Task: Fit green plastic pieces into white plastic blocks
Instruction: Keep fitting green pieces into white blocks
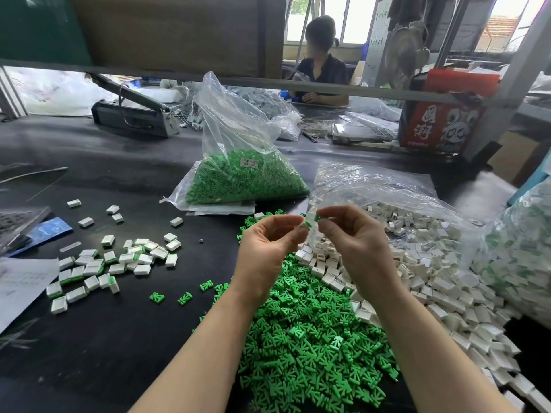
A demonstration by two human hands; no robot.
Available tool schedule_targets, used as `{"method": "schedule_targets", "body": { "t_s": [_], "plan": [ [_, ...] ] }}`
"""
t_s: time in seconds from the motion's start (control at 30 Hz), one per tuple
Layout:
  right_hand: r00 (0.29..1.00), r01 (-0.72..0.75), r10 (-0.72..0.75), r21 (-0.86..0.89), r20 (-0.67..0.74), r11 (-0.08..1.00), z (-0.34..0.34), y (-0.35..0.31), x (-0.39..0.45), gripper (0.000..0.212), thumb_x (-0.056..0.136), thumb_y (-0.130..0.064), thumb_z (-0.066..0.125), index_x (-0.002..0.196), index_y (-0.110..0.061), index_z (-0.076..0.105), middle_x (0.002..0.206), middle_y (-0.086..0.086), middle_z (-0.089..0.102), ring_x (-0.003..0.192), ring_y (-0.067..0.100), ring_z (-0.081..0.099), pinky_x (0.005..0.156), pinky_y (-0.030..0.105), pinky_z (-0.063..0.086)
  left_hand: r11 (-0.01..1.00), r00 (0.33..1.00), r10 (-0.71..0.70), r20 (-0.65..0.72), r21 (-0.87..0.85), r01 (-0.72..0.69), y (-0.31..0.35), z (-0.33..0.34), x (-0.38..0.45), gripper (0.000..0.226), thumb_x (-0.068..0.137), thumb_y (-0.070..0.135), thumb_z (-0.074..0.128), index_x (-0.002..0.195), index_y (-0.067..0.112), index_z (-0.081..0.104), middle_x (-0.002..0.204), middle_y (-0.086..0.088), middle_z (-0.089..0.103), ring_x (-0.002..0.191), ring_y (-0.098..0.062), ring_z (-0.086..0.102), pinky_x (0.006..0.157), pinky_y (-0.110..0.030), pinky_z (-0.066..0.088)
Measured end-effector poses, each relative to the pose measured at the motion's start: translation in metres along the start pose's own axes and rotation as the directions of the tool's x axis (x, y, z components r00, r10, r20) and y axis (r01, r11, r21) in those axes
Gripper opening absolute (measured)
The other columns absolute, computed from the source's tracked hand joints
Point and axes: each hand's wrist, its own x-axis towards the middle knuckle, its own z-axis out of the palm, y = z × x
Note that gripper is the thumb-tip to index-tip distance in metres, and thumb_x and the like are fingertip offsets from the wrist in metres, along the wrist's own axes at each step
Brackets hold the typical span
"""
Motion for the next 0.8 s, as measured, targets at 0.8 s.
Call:
{"method": "schedule_targets", "body": {
  "t_s": [0.8],
  "plan": [
    [0.993,-0.116,0.116,-0.091,-0.010,0.989,-0.005,-0.002,0.000,0.024,0.089,-0.002,0.064,0.086,-0.024,0.072,0.084,-0.004,0.074,0.094,0.047,0.057,0.085,0.066,0.047,0.353,0.781,0.366,-0.506,0.852,0.386,0.006,-0.119,0.015,0.019,0.089,0.005,0.060,0.104,0.007,0.073,0.099,-0.019,0.070,0.091,-0.041,0.063,0.076,-0.040,0.048]
  ]
}}
